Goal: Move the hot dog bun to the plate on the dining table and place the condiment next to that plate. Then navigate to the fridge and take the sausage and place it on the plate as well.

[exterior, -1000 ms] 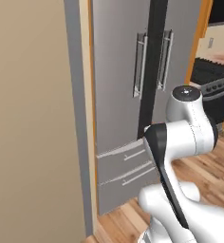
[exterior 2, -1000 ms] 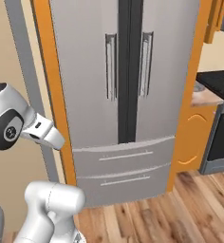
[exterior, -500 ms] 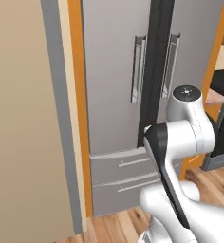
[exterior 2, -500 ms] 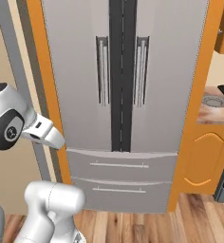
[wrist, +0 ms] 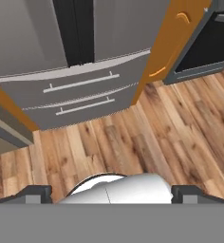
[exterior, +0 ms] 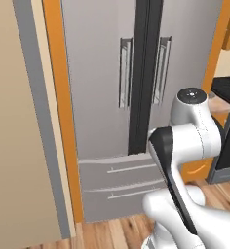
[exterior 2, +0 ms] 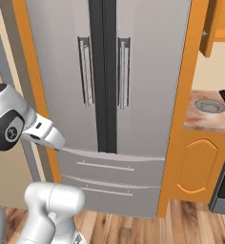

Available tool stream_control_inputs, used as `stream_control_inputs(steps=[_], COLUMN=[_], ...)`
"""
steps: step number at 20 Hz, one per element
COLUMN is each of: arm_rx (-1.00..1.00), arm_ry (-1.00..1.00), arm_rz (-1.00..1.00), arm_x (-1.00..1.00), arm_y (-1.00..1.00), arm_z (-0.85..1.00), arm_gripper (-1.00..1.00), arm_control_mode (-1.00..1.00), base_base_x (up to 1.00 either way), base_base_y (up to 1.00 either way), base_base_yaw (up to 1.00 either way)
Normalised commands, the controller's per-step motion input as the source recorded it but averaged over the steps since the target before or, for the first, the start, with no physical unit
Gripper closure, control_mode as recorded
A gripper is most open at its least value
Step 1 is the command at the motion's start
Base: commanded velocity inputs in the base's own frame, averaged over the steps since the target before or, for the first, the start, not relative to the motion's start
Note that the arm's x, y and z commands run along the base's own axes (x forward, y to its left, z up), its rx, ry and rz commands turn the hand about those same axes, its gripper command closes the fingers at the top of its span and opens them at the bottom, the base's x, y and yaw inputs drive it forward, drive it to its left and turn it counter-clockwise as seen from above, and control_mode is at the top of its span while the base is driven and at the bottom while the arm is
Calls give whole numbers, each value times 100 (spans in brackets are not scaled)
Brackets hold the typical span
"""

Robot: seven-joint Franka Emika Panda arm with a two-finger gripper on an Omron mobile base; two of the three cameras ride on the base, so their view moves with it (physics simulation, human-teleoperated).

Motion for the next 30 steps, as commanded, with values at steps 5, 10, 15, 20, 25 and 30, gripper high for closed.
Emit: stream_control_inputs(steps=[5,10,15,20,25,30], arm_rx=[0,0,0,4,5,-5], arm_ry=[0,0,0,0,-22,-53], arm_rz=[0,0,0,1,0,0], arm_x=[0,0,0,0,11,33], arm_y=[0,0,0,-8,-44,-27], arm_z=[0,0,0,0,12,25], arm_gripper=[-100,-100,-100,-100,-100,-100], arm_control_mode=[100,100,100,-100,-100,-100], base_base_x=[22,34,57,16,0,0], base_base_y=[-50,-44,-27,-14,0,0], base_base_yaw=[16,15,12,5,0,0])
